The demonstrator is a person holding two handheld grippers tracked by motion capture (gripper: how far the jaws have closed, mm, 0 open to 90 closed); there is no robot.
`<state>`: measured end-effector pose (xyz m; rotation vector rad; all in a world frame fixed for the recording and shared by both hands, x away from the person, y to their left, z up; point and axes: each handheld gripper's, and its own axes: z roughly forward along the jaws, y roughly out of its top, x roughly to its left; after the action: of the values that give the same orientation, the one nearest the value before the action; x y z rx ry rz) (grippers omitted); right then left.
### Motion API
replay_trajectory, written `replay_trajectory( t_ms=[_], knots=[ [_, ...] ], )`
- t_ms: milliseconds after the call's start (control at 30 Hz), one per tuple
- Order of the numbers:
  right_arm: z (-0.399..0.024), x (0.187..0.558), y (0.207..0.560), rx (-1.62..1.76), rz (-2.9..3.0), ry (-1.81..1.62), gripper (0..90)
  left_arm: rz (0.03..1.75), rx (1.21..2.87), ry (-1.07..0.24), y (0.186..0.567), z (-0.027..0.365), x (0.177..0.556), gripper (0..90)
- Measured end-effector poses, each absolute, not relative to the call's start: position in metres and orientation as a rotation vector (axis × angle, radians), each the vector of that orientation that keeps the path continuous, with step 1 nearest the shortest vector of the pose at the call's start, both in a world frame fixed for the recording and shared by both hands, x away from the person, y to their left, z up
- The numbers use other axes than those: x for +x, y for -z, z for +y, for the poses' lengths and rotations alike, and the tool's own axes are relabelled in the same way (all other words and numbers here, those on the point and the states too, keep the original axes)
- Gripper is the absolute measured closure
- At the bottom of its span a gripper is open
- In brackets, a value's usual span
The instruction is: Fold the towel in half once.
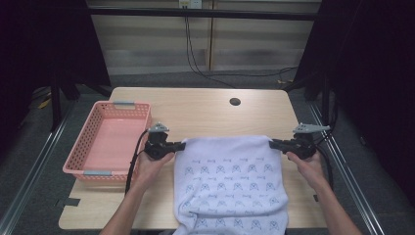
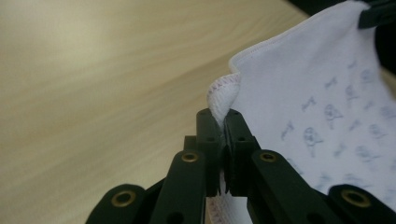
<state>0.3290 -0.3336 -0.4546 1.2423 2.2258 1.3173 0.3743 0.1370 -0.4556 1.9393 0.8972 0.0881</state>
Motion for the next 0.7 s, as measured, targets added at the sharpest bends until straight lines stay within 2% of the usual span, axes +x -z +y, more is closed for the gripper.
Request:
replay_trajectory(
  t_ms=[367, 700],
  knots=[
    [-0.338, 0.349, 0.377, 1.137, 2.069, -1.449, 82.9, 0.818, 1.847, -0.277, 0.364, 0.145, 0.399, 87.1],
    [-0.338, 0.359, 0.349, 1.096, 2.021, -1.485, 83.0, 0.801, 1.825, -0.322, 0.34, 0.145, 0.407, 87.0]
  ],
)
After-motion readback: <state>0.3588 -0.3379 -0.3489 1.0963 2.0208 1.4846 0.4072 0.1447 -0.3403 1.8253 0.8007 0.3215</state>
